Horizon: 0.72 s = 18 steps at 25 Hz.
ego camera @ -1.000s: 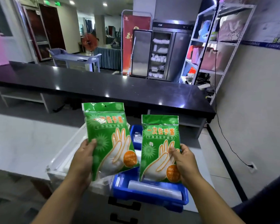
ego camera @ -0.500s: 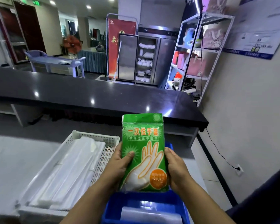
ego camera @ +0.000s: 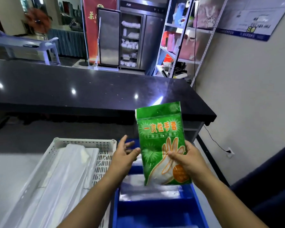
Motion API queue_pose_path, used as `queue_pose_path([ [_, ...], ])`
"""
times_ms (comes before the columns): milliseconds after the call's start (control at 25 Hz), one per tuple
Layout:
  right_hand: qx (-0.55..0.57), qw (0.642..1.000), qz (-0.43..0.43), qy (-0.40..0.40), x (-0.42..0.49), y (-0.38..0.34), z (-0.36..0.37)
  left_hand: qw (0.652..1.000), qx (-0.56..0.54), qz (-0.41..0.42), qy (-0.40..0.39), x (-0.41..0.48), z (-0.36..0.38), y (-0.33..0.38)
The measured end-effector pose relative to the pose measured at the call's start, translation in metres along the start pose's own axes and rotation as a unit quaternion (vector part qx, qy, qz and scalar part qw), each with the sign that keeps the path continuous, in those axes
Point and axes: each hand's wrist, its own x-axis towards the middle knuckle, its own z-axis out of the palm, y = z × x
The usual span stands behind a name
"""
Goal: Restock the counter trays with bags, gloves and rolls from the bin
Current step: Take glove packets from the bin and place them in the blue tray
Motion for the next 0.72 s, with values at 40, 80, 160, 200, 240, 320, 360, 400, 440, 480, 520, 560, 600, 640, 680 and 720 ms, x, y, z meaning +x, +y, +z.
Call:
queue_pose_path([
  [40,-0.031,0.999,-0.019,0.023,0.004,-0.001,-0.013,0.999,0.041,-0.007,0.013,0.01,-0.006,-0.004],
  [80,-0.059,0.997,-0.035,0.042,0.007,-0.002,-0.026,0.993,0.111,-0.003,0.026,0.018,-0.012,-0.008],
  [160,-0.094,0.992,-0.054,0.06,0.012,-0.003,-0.051,0.961,0.275,0.022,0.021,0.033,-0.016,-0.016],
  [200,-0.105,0.99,-0.061,0.065,0.015,-0.002,-0.061,0.939,0.344,0.029,-0.002,0.041,-0.012,-0.02],
  [240,-0.112,0.989,-0.064,0.072,0.018,0.001,-0.07,0.914,0.402,0.032,-0.041,0.048,-0.006,-0.024],
  [320,-0.099,0.989,-0.056,0.092,0.024,0.007,-0.084,0.844,0.516,0.042,-0.141,0.063,0.011,-0.033],
  [360,-0.087,0.99,-0.05,0.098,0.027,0.01,-0.09,0.806,0.561,0.047,-0.183,0.069,0.02,-0.038],
  [400,-0.079,0.991,-0.042,0.099,0.031,0.013,-0.096,0.778,0.59,0.045,-0.211,0.076,0.029,-0.04],
  [440,-0.074,0.992,-0.035,0.097,0.034,0.014,-0.101,0.759,0.609,0.036,-0.226,0.083,0.035,-0.043],
  [480,-0.07,0.993,-0.032,0.093,0.036,0.016,-0.106,0.743,0.627,0.023,-0.234,0.088,0.04,-0.045],
  [520,-0.069,0.993,-0.03,0.09,0.039,0.019,-0.112,0.724,0.648,0.009,-0.238,0.094,0.046,-0.047],
  [560,-0.072,0.993,-0.032,0.085,0.043,0.021,-0.118,0.705,0.668,-0.005,-0.239,0.097,0.051,-0.05],
  [600,-0.08,0.993,-0.036,0.079,0.046,0.023,-0.123,0.69,0.685,-0.015,-0.233,0.099,0.056,-0.053],
  [640,-0.093,0.992,-0.043,0.071,0.049,0.025,-0.128,0.683,0.695,-0.021,-0.223,0.1,0.06,-0.056],
  [680,-0.108,0.991,-0.05,0.061,0.053,0.026,-0.131,0.683,0.699,-0.025,-0.211,0.1,0.064,-0.06],
  [720,-0.125,0.989,-0.055,0.052,0.056,0.027,-0.134,0.688,0.697,-0.034,-0.201,0.1,0.066,-0.063],
])
